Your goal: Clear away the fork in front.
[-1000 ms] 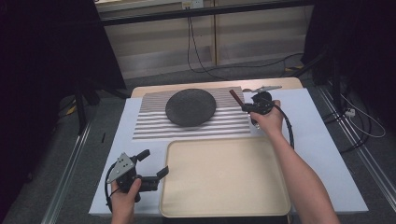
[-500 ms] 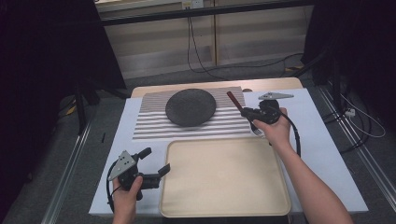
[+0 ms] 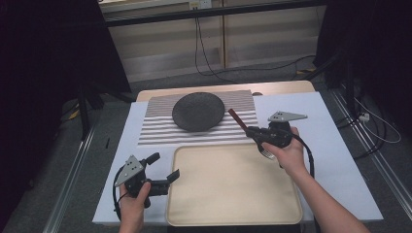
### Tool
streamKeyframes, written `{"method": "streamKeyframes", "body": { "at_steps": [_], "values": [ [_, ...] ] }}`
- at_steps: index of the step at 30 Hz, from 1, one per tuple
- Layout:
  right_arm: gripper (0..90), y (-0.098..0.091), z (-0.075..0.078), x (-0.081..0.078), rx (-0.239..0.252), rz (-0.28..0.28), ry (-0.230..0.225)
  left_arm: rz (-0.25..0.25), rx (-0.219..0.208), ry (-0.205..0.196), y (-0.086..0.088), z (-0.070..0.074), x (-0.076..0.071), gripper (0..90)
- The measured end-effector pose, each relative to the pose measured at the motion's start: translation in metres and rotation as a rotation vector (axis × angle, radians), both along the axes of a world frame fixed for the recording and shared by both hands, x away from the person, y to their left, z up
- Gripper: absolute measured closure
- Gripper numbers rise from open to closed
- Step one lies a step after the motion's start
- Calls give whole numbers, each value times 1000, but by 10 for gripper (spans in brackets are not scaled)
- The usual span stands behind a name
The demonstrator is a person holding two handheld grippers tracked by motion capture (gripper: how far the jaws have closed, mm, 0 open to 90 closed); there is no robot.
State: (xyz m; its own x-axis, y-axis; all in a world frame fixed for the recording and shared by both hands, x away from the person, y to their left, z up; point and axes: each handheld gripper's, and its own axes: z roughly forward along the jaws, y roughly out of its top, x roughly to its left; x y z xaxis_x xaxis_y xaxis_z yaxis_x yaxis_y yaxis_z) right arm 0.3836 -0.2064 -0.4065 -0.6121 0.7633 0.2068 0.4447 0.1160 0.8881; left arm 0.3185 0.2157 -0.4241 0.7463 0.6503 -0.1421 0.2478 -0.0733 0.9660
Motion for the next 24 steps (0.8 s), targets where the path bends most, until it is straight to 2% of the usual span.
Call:
{"method": "streamKeyframes", "body": {
  "at_steps": [3, 9, 18, 24],
  "values": [
    [787, 2, 0, -9, 13, 21, -6, -3, -8, 4, -3, 2, 0, 25],
    [787, 7, 0, -22, 36, 47, -18, -16, 12, -3, -10, 8, 0, 25],
    [787, 14, -1, -36, 41, 79, -31, -44, 28, 19, -22, 9, 3, 24],
    [787, 21, -3, -44, 49, 108, -31, -38, 17, 42, -33, 10, 8, 24]
  ]
}}
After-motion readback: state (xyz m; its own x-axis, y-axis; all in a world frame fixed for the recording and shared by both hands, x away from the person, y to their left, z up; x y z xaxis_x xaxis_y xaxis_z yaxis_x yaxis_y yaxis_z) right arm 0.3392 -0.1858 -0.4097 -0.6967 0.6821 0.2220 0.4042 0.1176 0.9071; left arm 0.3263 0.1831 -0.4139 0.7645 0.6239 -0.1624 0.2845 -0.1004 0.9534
